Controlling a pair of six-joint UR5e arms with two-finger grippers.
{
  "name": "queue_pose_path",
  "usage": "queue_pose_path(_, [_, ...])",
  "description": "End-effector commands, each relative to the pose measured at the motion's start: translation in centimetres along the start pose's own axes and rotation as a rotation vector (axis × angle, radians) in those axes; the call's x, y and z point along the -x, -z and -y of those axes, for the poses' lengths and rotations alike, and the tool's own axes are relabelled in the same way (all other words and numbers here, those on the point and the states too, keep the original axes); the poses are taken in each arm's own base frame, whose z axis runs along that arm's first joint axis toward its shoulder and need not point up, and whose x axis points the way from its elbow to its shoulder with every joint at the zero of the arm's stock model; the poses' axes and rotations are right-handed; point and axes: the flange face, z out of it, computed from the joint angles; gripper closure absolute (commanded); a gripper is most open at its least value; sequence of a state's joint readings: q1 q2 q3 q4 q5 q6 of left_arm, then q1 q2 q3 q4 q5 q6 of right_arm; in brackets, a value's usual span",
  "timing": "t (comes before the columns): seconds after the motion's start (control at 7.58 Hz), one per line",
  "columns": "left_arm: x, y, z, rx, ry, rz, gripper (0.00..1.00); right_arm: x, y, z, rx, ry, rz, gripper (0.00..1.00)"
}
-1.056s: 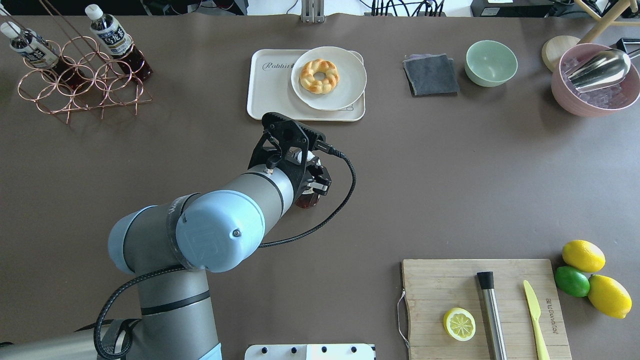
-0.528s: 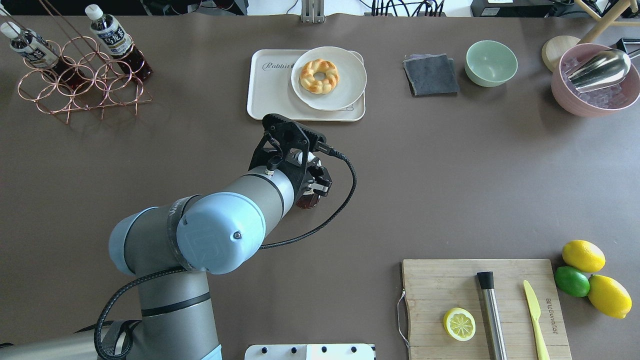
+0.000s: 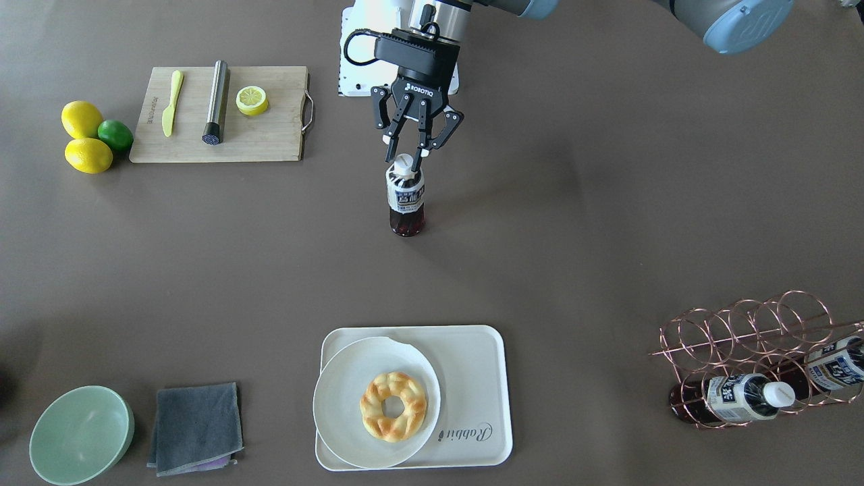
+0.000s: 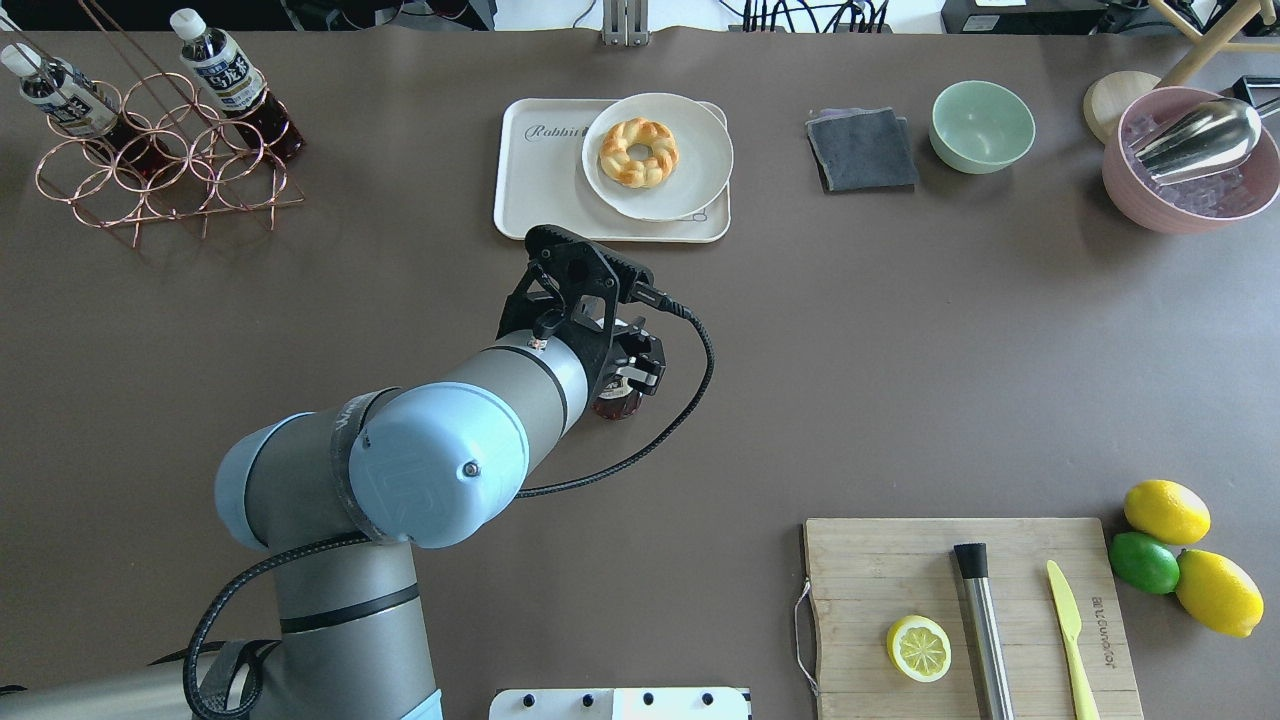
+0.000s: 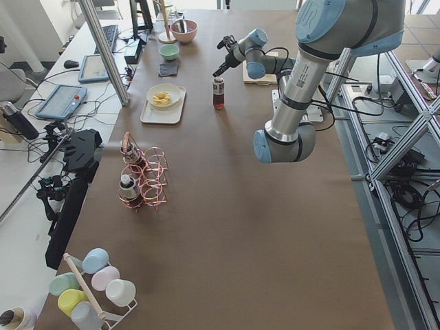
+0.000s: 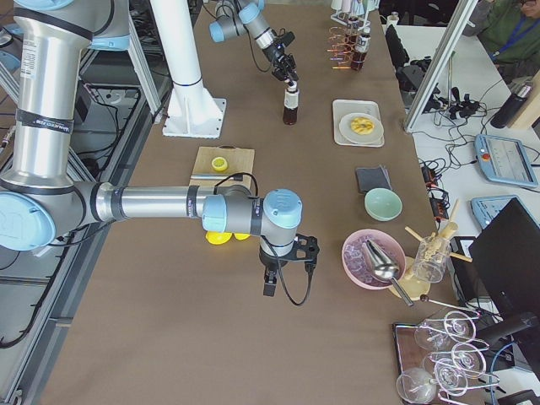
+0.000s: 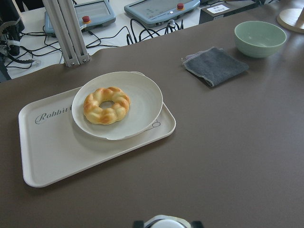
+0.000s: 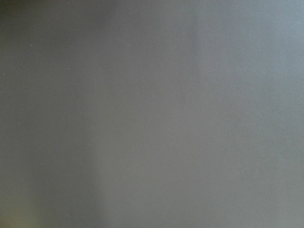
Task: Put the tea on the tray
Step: 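Lower the tea bottle onto the table in front of the tray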
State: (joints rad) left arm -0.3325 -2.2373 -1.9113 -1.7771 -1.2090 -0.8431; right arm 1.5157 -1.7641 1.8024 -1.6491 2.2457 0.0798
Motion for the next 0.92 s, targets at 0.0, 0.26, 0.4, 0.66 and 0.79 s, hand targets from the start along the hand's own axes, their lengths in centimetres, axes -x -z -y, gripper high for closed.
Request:
queue_pose_path(0.0, [-0.1, 0.4, 0.2, -0.003, 0.002, -0.009, 0.03, 0.0, 0.0, 0.0, 0.0, -0.001, 0.0, 0.0])
queue_pose_path(0.26, [0.0, 1.5, 1.1, -0.017, 0.012, -0.028, 0.03, 0.0, 0.0, 0.0, 0.0, 0.0, 0.0, 0.0])
queue_pose_path(0.4, [0.5, 2.2, 1.7, -0.028, 0.019, -0.036, 0.03, 0.1, 0.1, 0.0, -0.001, 0.001, 0.0, 0.0])
queue_pose_path(0.66, [6.8, 2.9, 4.7, 0.051, 0.067, -0.086, 0.03, 0.1, 0.1, 0.1, -0.002, 0.001, 0.0, 0.0])
queue_pose_path(0.79, [13.7, 3.5, 6.1, 0.136, 0.109, -0.1, 0.03, 0.0, 0.0, 0.1, 0.0, -0.001, 0.0, 0.0])
